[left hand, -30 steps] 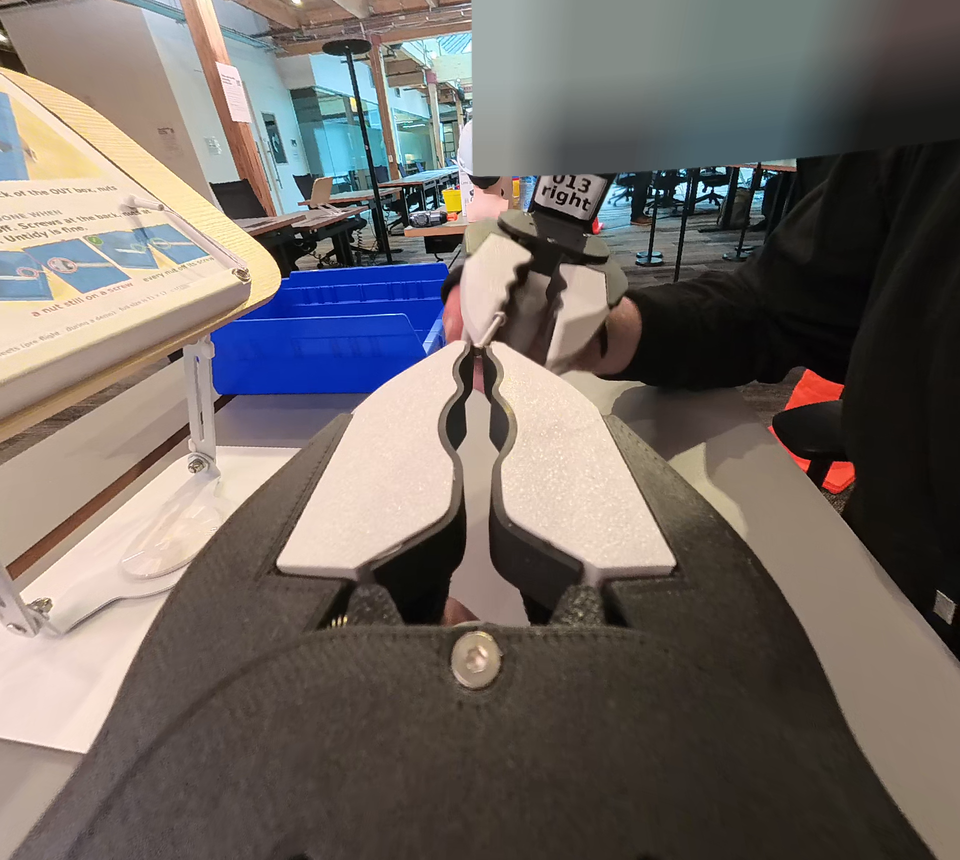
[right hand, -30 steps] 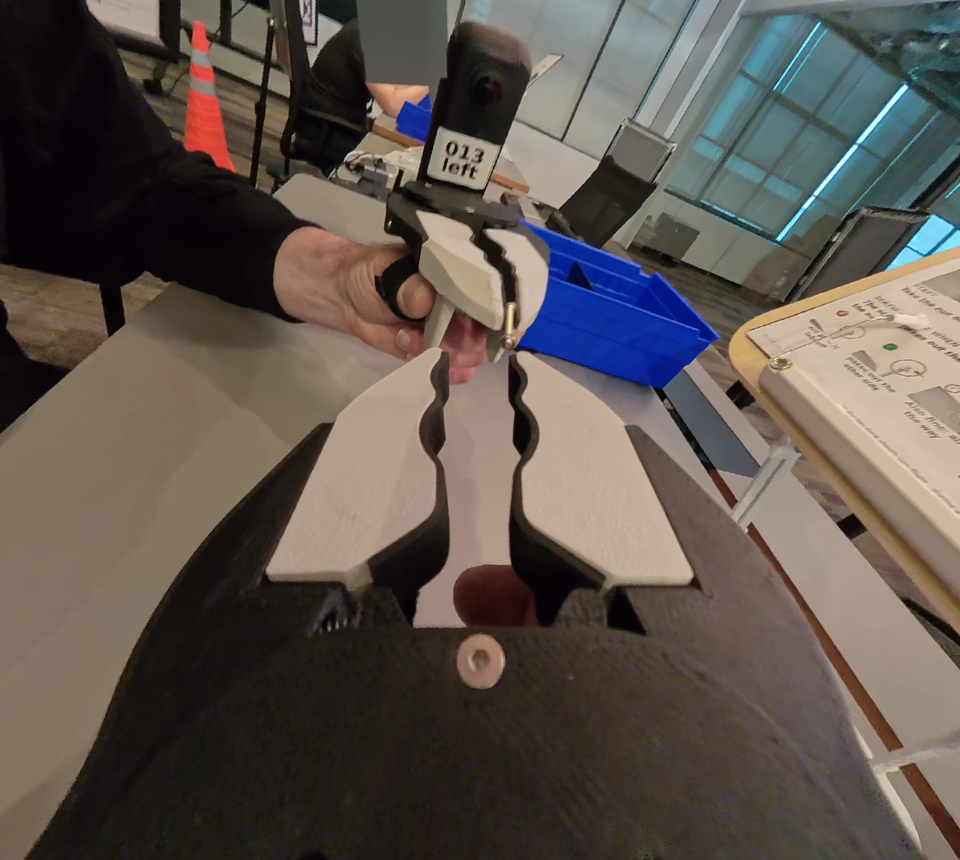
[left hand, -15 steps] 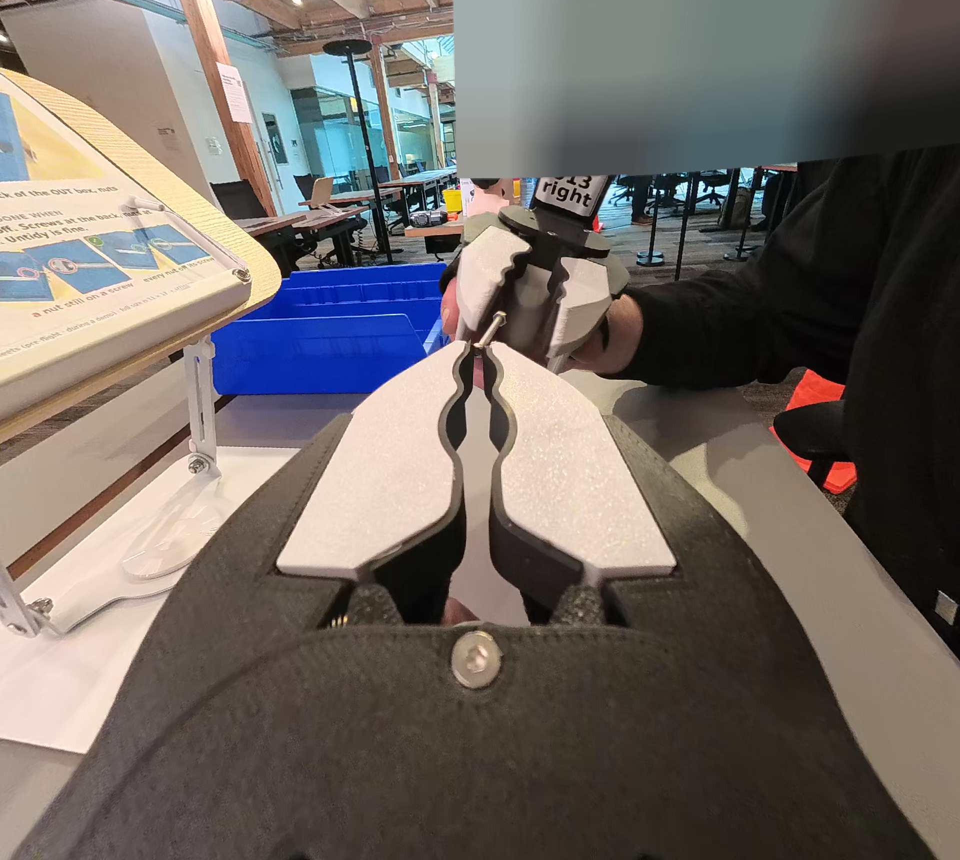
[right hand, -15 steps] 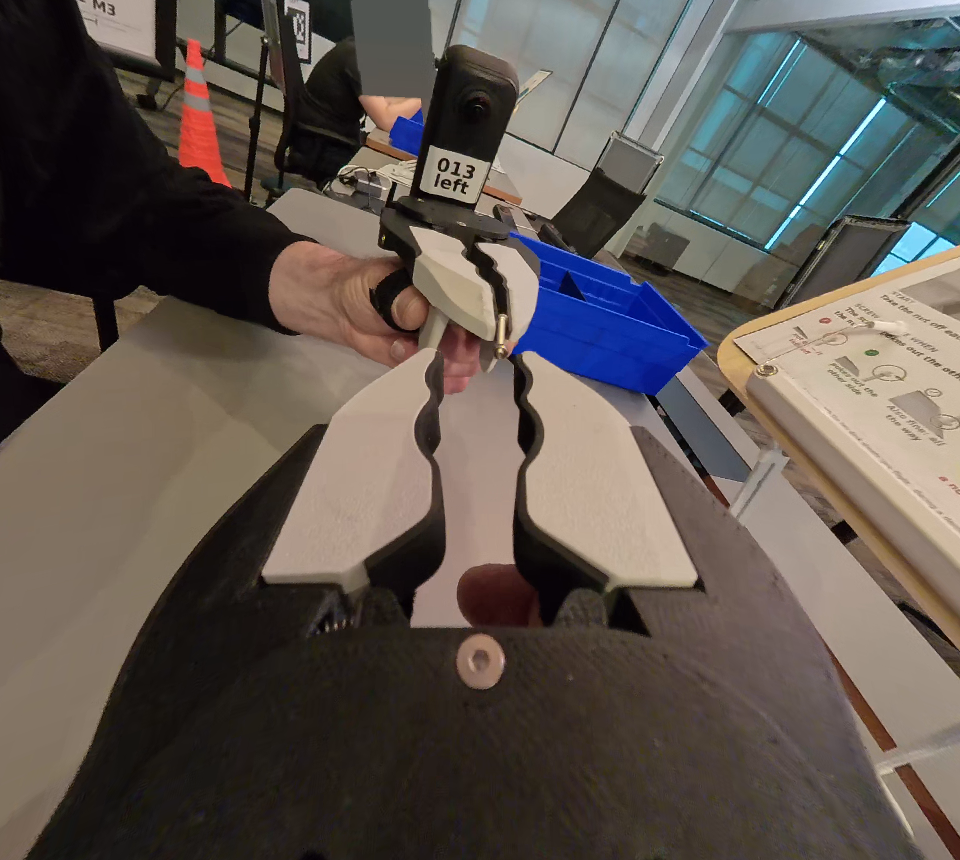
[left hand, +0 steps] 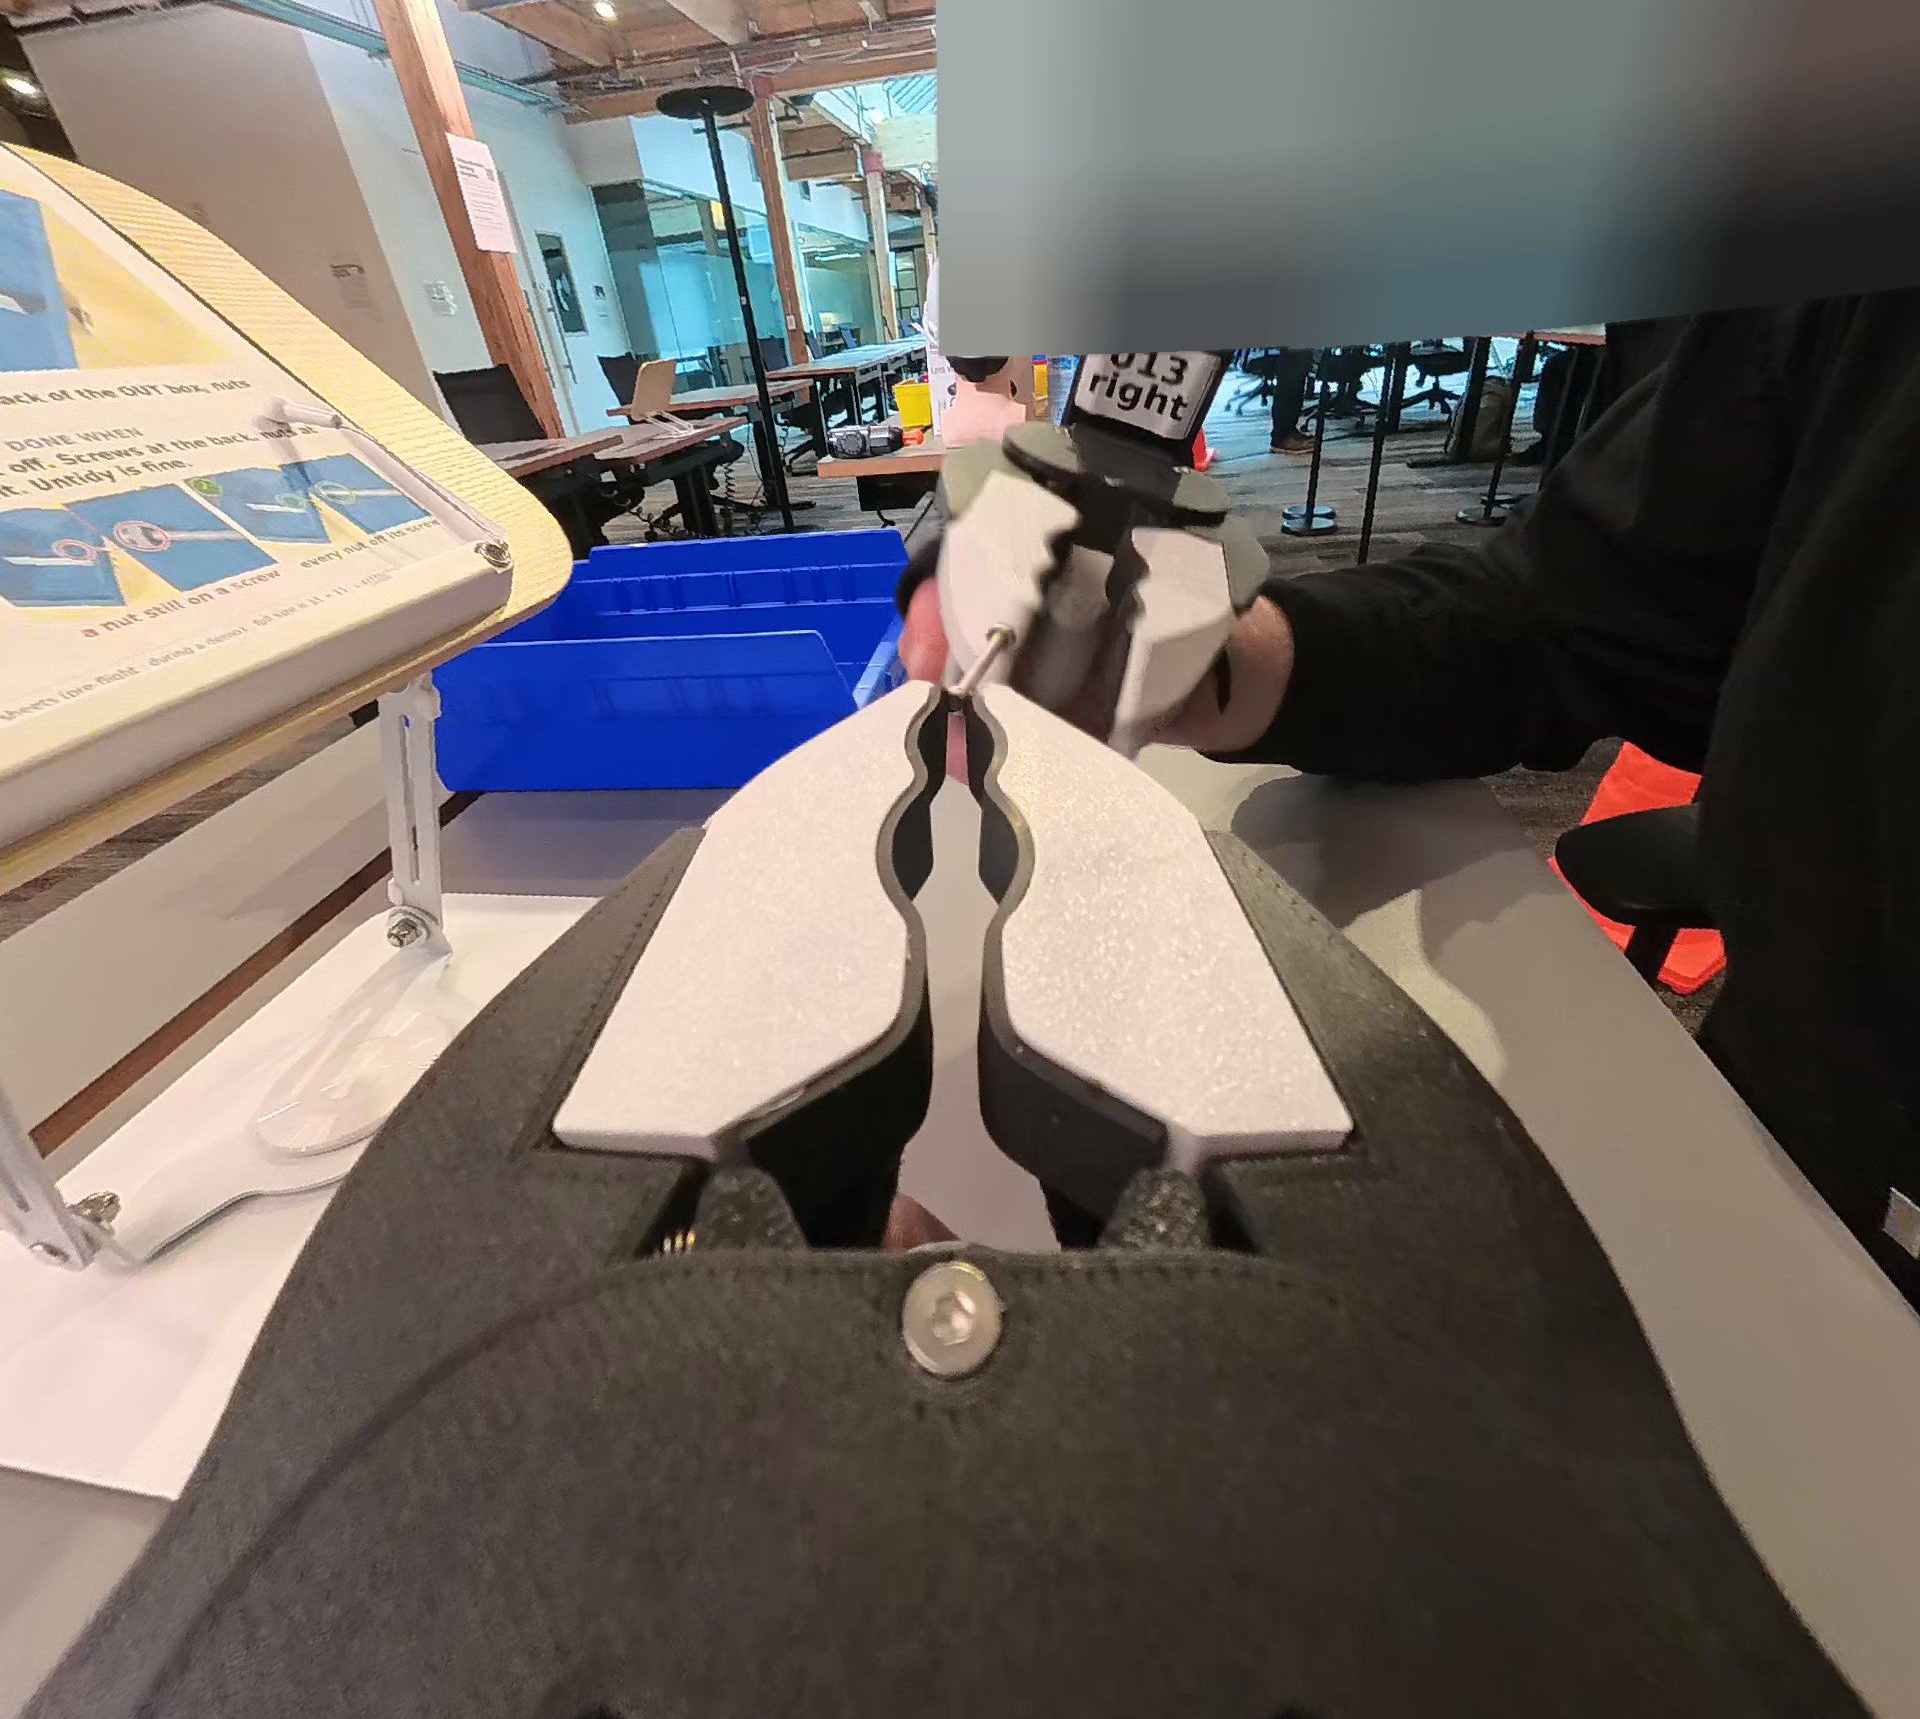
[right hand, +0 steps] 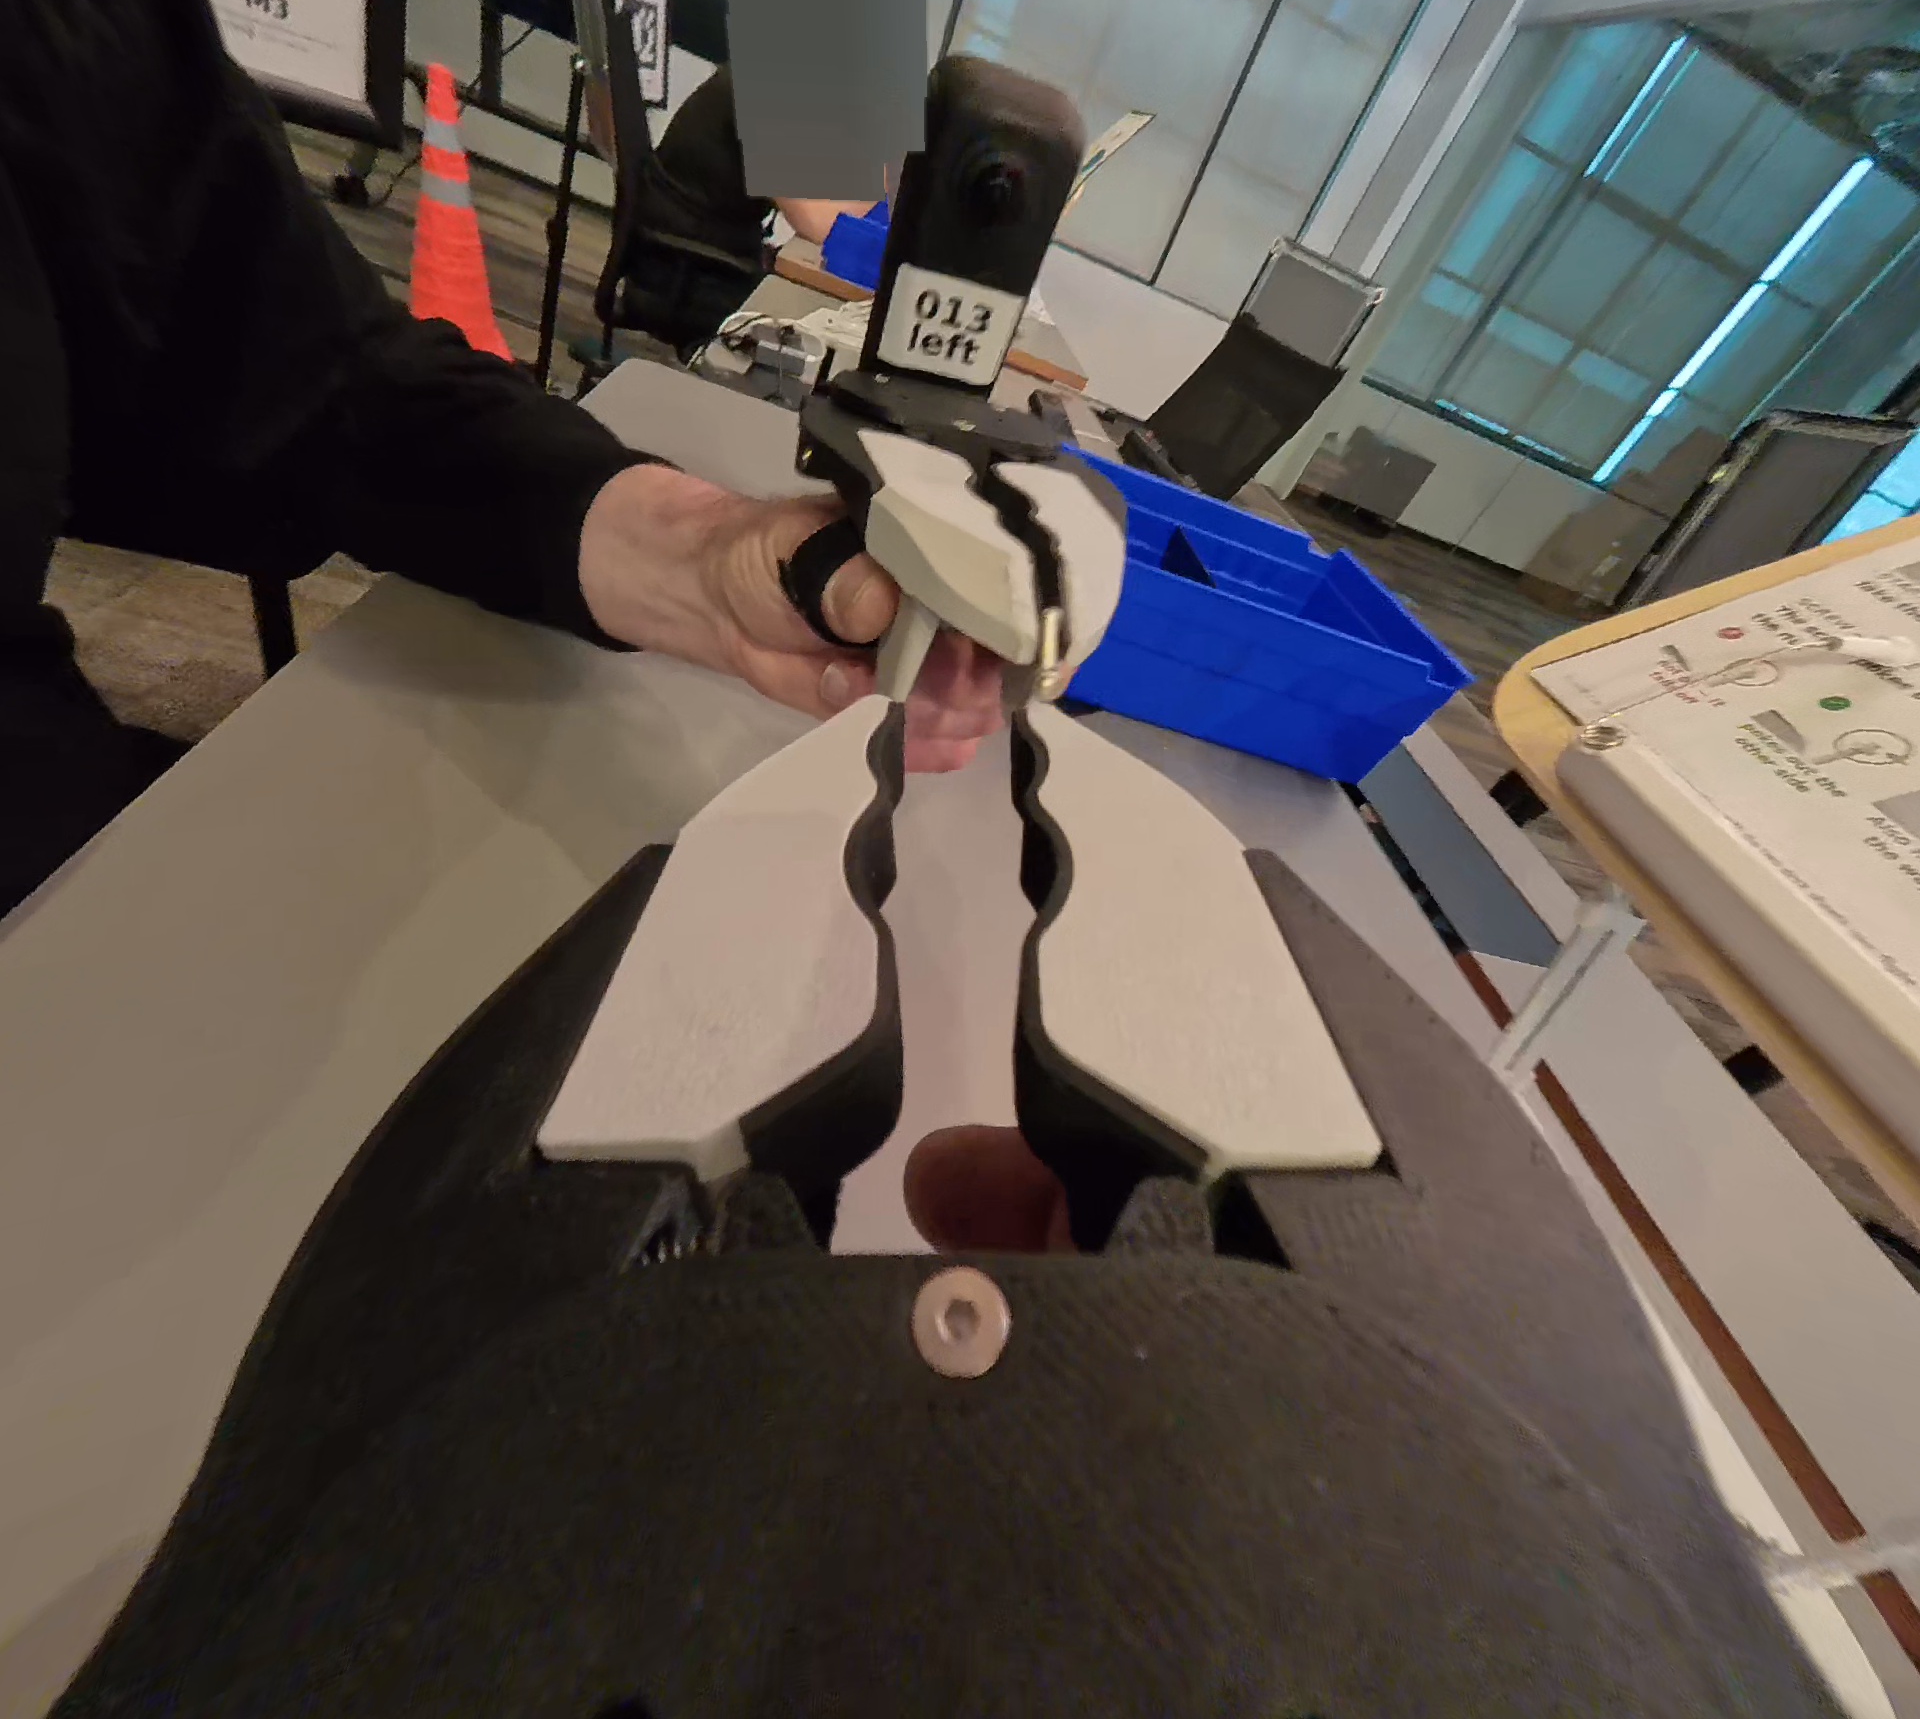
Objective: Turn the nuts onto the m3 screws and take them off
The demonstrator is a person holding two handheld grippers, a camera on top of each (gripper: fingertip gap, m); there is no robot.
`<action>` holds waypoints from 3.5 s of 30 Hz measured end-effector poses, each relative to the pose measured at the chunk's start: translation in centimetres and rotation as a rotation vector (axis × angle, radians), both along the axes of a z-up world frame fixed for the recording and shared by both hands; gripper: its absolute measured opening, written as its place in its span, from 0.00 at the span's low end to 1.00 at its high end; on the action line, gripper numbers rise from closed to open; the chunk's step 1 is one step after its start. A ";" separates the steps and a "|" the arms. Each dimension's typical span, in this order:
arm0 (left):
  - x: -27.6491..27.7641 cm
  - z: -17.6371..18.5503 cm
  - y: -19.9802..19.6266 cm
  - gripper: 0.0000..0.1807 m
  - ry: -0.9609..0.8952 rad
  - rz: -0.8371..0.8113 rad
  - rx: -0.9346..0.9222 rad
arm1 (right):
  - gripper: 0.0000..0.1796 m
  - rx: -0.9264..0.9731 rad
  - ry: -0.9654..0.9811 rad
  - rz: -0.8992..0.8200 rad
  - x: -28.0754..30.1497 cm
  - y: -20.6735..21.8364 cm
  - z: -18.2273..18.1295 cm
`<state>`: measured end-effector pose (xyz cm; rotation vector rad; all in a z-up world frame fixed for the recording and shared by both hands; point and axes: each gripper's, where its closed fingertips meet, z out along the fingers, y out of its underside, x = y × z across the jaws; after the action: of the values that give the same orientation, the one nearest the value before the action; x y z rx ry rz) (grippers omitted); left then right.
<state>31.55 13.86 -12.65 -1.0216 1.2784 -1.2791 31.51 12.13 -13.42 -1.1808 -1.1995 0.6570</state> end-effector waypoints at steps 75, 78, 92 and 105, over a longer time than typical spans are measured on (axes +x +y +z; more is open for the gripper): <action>0.5 -0.3 -0.5 0.02 0.008 -0.012 0.001 | 0.03 0.013 0.054 -0.077 0.5 0.7 1.1; 0.5 -0.3 -0.7 0.02 0.003 -0.029 -0.003 | 0.03 0.016 0.060 -0.068 0.5 0.5 1.2; 0.5 -1.2 0.9 0.22 0.026 0.022 -0.053 | 0.03 0.038 0.041 -0.104 1.5 0.8 1.8; -1.4 -4.8 4.1 0.07 0.134 0.127 -0.004 | 0.03 -0.037 -0.021 -0.739 24.2 9.4 3.4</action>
<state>30.12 17.95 -17.41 -1.1886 1.2898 -1.1323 55.71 21.55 -10.05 -1.5374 -0.6814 0.1061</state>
